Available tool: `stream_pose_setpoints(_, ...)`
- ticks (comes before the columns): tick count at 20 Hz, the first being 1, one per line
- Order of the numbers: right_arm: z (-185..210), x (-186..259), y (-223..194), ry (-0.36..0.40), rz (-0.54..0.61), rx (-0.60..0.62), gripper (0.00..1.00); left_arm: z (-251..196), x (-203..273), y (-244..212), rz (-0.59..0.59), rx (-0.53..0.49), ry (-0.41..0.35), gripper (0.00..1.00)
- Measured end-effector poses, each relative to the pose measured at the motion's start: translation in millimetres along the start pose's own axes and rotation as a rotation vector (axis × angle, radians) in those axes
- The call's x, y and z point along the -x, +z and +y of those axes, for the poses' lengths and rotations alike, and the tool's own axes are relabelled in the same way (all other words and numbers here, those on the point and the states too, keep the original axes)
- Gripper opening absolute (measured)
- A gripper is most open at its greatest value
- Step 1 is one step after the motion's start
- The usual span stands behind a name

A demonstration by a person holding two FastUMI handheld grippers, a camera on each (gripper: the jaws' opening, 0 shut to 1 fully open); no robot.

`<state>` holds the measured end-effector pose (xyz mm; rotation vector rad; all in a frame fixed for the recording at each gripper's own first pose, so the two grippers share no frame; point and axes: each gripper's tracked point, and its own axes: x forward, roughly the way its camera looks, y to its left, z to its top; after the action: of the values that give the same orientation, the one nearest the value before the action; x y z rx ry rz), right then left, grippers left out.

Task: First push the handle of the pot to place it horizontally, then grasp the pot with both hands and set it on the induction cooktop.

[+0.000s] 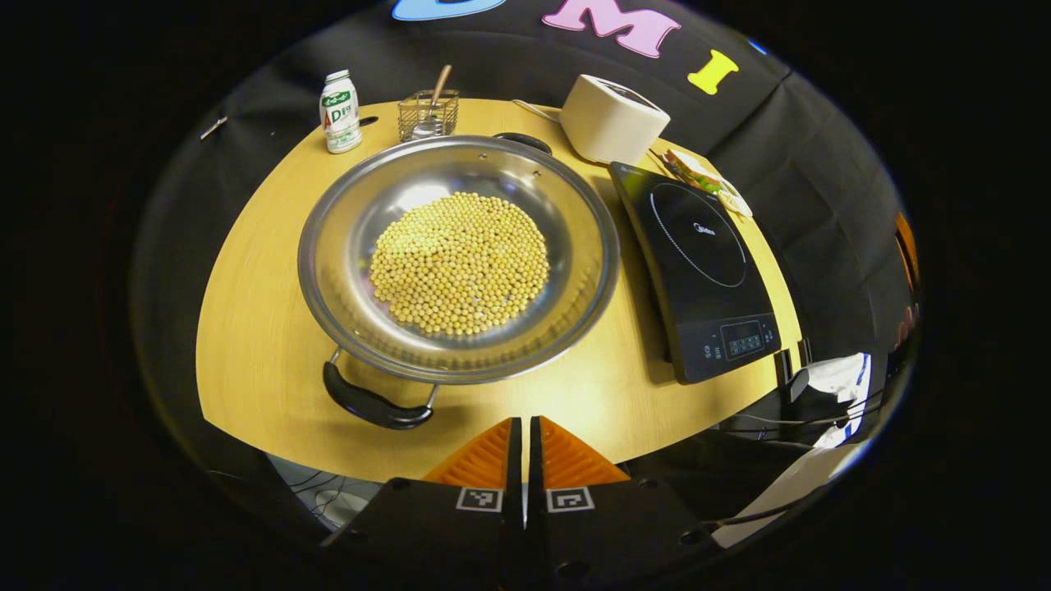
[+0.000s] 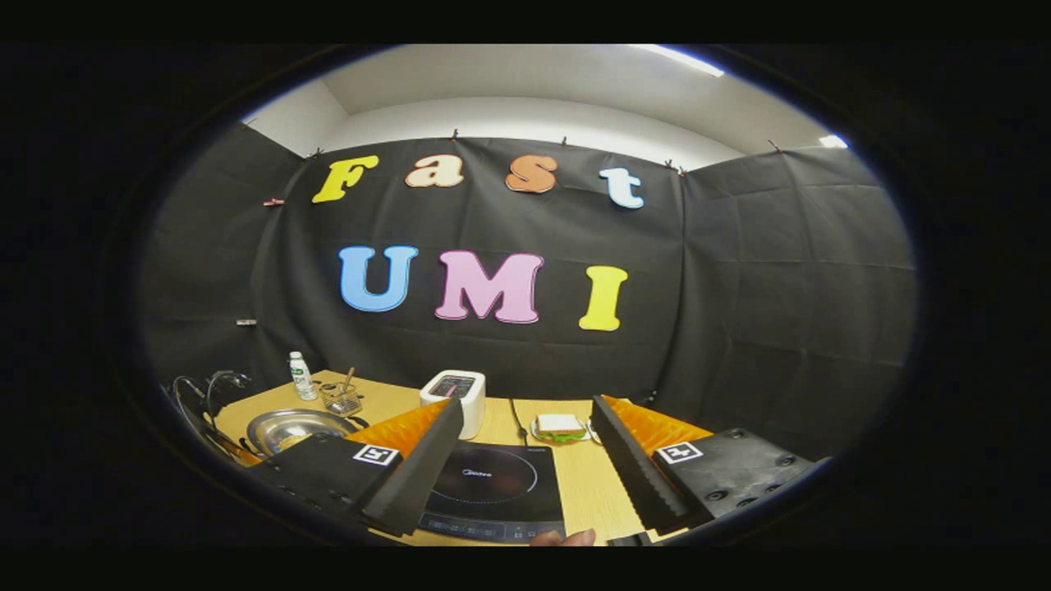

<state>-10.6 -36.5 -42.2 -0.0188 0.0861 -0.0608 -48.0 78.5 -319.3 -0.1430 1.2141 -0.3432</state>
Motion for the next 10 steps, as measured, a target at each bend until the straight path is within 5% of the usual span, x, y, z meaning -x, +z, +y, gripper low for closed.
stream_pose_setpoints(10,-6,2,-5,-0.002,0.011,0.004,0.98,35,-12,8,0.006,0.021,0.037,0.05)
